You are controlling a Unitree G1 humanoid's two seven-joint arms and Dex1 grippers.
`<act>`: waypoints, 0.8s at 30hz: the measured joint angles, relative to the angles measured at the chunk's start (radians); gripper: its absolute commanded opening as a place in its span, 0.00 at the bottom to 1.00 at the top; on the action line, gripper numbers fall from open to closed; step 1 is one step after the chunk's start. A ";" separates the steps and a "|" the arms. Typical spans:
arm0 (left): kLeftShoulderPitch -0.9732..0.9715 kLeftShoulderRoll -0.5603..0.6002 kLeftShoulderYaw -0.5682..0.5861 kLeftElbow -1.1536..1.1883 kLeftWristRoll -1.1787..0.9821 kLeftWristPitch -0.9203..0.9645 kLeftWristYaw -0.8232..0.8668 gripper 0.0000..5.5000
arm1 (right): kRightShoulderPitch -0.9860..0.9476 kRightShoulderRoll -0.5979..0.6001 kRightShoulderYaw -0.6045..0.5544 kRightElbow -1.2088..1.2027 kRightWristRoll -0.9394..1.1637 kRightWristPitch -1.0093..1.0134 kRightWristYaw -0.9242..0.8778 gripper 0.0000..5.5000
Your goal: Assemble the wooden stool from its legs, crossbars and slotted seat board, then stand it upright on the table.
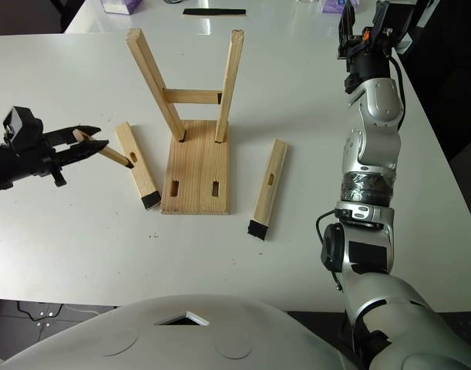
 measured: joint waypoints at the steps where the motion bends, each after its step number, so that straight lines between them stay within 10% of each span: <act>1: -0.036 0.006 -0.008 0.046 0.016 -0.028 -0.012 0.24 | 0.001 -0.001 0.000 0.005 -0.002 -0.003 -0.001 0.49; 24: -0.228 -0.073 -0.178 0.413 0.149 -0.341 -0.194 0.24 | 0.024 0.005 0.007 0.111 -0.020 -0.058 0.020 0.49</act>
